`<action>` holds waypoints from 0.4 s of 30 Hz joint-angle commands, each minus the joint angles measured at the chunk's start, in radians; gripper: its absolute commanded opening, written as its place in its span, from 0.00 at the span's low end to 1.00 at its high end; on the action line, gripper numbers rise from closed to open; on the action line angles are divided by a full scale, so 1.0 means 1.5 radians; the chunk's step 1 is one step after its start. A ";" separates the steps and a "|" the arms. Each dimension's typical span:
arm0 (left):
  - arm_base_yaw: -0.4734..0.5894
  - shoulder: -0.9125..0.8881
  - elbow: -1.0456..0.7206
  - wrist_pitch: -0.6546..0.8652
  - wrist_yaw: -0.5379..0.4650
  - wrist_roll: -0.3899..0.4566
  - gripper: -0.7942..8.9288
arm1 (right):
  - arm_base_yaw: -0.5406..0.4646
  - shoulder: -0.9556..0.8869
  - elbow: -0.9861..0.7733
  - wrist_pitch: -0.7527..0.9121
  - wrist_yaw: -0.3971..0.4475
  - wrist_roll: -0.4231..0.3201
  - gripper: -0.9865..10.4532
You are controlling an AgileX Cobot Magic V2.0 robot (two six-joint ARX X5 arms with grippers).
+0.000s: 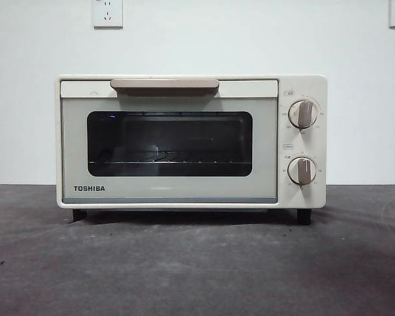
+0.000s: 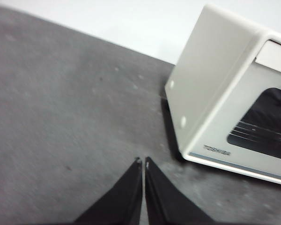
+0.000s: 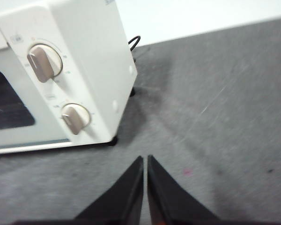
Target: The left arm flap open the oven, the right arm pick bread and place it into oven, the left arm flap close the oven
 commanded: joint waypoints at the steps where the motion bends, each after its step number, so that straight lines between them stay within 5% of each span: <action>1: -0.008 0.016 0.022 0.008 0.006 -0.072 0.10 | 0.001 0.000 0.030 0.001 -0.013 0.082 0.10; 6: -0.029 0.070 0.090 0.004 0.024 -0.127 0.10 | 0.004 0.015 0.108 -0.054 -0.028 0.120 0.09; 12: -0.058 0.192 0.238 -0.068 0.060 -0.121 0.10 | 0.004 0.078 0.238 -0.140 -0.069 0.111 0.10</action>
